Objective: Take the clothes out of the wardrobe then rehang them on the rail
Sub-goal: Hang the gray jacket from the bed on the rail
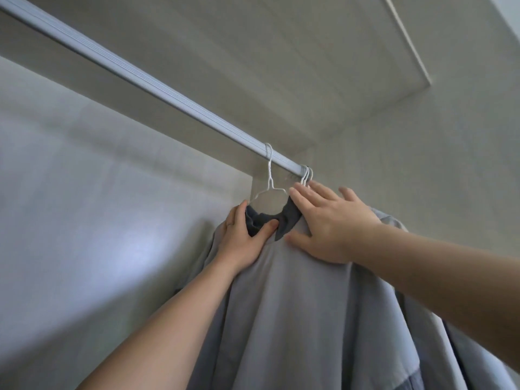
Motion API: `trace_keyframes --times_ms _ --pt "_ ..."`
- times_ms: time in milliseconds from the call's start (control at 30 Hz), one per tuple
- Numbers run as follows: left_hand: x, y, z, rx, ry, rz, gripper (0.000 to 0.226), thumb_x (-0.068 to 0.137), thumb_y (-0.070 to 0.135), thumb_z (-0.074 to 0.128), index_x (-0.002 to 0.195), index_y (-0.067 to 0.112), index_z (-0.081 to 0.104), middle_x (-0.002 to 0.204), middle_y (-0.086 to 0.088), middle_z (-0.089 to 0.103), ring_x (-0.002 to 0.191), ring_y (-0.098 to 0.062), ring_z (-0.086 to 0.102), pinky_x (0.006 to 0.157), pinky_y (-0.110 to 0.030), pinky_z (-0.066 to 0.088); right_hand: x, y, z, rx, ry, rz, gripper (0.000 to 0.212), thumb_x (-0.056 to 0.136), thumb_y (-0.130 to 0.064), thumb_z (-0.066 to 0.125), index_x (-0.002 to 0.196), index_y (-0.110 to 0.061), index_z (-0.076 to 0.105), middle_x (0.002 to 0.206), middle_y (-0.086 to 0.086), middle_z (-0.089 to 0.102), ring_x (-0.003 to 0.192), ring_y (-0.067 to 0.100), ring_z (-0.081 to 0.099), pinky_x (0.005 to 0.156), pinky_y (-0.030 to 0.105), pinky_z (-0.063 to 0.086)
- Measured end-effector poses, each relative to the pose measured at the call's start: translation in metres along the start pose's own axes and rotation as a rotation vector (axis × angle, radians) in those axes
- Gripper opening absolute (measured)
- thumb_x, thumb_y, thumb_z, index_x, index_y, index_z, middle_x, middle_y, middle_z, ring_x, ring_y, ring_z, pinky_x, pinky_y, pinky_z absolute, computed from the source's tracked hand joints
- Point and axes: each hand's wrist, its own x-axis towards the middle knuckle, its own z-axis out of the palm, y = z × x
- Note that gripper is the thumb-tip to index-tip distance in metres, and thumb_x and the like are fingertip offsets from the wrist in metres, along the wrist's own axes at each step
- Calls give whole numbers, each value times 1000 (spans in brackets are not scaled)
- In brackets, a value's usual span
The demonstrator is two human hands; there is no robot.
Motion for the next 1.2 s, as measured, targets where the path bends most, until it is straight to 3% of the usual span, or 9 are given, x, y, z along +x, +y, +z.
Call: trace_keyframes --times_ms 133,300,500,633,800,1033,1200 --pt "2 0 32 -24 -47 5 104 63 84 45 149 26 31 147 3 39 136 -23 37 113 -44 35 -7 18 13 -72 -80 33 104 77 -87 15 156 -25 -11 164 -9 -13 150 12 -12 119 56 0" --pt "5 -4 70 -23 -74 -26 99 62 86 40 144 30 32 151 4 33 139 -24 32 114 -48 30 -11 32 32 -187 -101 51 114 71 -92 13 156 -20 -11 164 -6 -11 150 12 -12 118 56 -5" --pt "5 -12 88 -20 -31 -44 88 67 83 37 141 39 26 151 14 28 142 -21 23 112 -53 28 -9 35 48 -281 -45 52 116 71 -93 10 157 -16 -8 165 -3 -9 151 14 -8 115 55 2" --pt "-1 -8 77 -29 -87 -61 96 68 84 39 149 35 23 157 15 22 145 -23 24 114 -53 27 -11 34 46 -282 -43 47 113 74 -90 13 156 -16 -8 165 -2 -9 151 15 -7 116 53 5" --pt "-24 0 60 28 -176 -95 110 66 91 31 158 36 3 166 12 -4 153 -20 0 123 -49 8 -29 30 39 -207 -38 58 107 77 -86 20 157 -18 -4 165 -2 -6 151 16 -4 118 50 6" --pt "-94 40 55 119 -202 -36 89 84 81 33 157 42 0 166 11 -10 152 -19 -11 122 -48 -1 -110 34 19 -150 -117 55 104 77 -85 15 157 -21 -6 164 -3 -14 151 18 -10 119 54 -6" --pt "-176 91 71 124 -258 45 90 77 83 16 156 45 0 166 11 -10 153 -17 -9 123 -48 -1 -206 42 1 -94 -194 53 103 74 -84 0 156 -24 -11 162 -5 -20 150 18 -18 120 52 -9"
